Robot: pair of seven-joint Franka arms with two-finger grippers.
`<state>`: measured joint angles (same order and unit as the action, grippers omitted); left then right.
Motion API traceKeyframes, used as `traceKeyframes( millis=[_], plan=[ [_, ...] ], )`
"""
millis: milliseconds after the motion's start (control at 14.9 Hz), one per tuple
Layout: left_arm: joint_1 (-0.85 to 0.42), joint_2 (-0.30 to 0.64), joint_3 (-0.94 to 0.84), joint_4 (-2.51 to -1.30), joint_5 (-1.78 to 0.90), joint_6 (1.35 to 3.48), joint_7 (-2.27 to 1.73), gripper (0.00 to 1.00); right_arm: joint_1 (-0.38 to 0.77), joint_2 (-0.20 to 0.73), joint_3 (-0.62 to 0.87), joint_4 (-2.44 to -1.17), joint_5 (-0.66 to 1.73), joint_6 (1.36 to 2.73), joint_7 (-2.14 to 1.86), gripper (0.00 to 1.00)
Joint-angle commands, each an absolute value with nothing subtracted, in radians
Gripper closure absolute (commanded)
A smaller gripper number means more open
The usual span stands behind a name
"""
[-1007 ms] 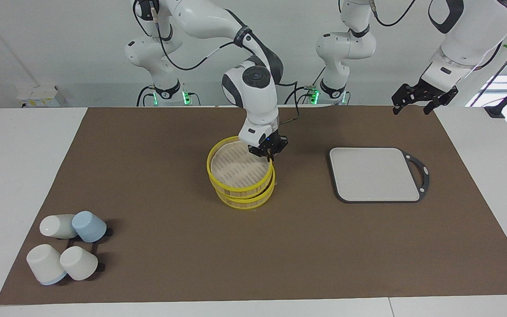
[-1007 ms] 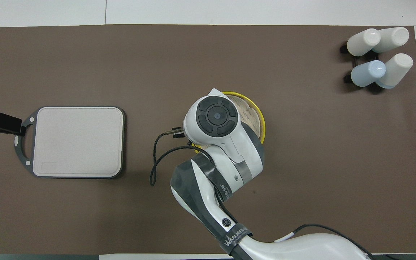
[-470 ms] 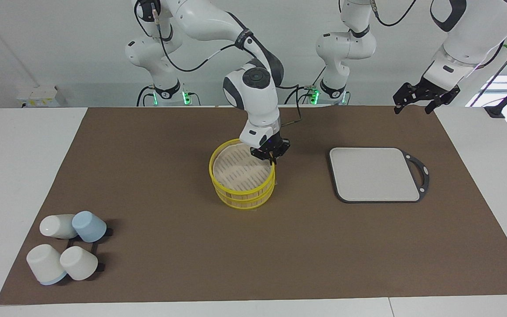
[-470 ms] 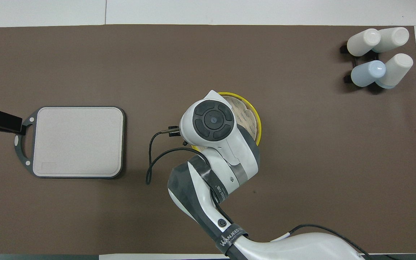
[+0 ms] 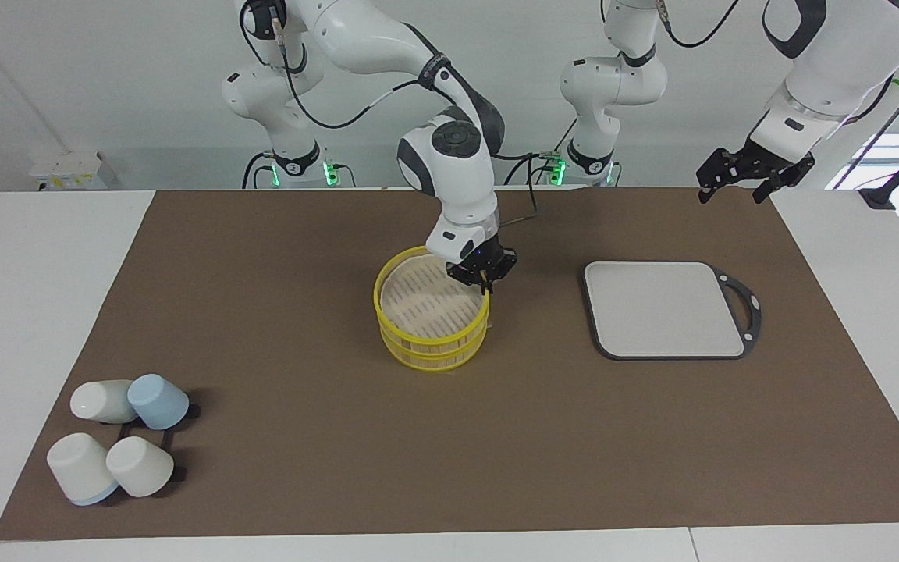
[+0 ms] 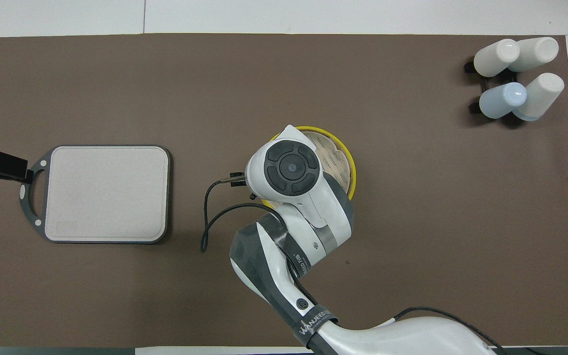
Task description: Place bun in steamer
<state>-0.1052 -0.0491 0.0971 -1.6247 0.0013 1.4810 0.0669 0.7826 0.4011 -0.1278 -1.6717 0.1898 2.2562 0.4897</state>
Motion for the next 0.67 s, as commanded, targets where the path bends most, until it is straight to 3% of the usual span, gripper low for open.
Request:
traceKeyframes(
  millis=[0,67,134,403,604],
  plan=[
    [-0.112,-0.041,0.109,-1.601,-0.006,1.468,0.084,0.0,0.787,0.403,-0.13,-1.692,0.213,2.293,0.499,0.62],
    [-0.112,-0.043,0.109,-1.601,-0.008,1.468,0.084,0.0,0.787,0.403,-0.13,-1.69,0.212,2.292,0.5,0.04],
    [-0.11,-0.043,0.109,-1.601,-0.006,1.468,0.084,0.0,0.788,0.402,-0.132,-1.683,0.212,2.283,0.502,0.0],
    [-0.11,-0.043,0.107,-1.603,-0.006,1.474,0.083,0.0,0.724,0.382,-0.146,-1.594,0.195,2.146,0.488,0.0],
    [-0.11,-0.043,0.109,-1.605,-0.006,1.477,0.083,0.0,0.58,0.247,-0.147,-1.592,0.19,1.984,0.453,0.0]
  ],
)
